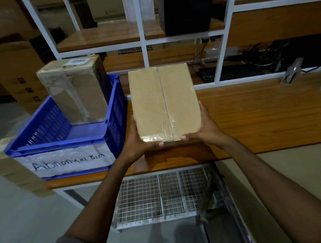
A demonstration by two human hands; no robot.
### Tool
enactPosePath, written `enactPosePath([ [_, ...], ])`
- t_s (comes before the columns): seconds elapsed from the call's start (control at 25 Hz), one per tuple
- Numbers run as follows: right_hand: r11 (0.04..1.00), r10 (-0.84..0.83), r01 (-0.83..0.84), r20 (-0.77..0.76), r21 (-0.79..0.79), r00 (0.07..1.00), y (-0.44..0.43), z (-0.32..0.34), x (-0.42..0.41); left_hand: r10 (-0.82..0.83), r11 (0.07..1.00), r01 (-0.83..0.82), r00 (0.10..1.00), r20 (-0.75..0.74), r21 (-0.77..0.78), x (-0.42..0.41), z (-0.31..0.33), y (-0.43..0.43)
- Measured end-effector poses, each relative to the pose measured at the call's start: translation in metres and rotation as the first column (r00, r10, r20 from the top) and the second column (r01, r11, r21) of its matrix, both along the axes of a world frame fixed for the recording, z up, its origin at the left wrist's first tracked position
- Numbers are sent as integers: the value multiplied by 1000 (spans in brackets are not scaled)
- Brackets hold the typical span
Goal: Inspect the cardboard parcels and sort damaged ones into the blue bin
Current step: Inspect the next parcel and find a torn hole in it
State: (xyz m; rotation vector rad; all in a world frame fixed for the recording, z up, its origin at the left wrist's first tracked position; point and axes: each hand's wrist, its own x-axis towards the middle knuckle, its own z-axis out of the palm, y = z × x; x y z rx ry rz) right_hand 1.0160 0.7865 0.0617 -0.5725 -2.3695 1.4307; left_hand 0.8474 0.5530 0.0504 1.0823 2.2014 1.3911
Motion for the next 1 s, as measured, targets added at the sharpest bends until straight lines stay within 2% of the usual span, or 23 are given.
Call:
enactPosePath([
  [0.12,999,-43,44,-74,22,996,-7,20,-1,143,987,-140,989,-25,74,7,29,0],
  [0.32,961,-265,277,-257,10,930,-15,55,-4,353,927,-334,931,-93,171,8,63,-1],
  [0.4,953,-293,301,-279,-15,914,-15,68,-3,391,904,-385,920,5,187,15,66,0],
  [0.48,968,-249,244,-301,-56,920,-15,81,0,366,886,-396,916,161,242,22,71,-1],
  [0.56,988,-156,146,-283,-59,946,-15,91,6,260,903,-316,941,217,290,20,81,-6],
  [0.64,995,-65,44,-264,-86,962,-13,99,16,58,953,-105,984,168,285,14,90,-15],
  [0.72,997,5,-22,-235,-69,972,-10,107,21,-60,965,17,986,157,262,10,97,-20],
  [0.8,999,7,-15,-214,-36,977,-9,117,20,-60,958,17,988,142,286,9,106,-18],
  [0.88,996,-77,65,-253,-56,964,-7,126,17,-18,951,-26,990,138,309,6,119,-17],
  [1.0,993,-57,22,-313,-114,948,5,136,19,-102,957,80,993,64,280,-1,136,-21],
])
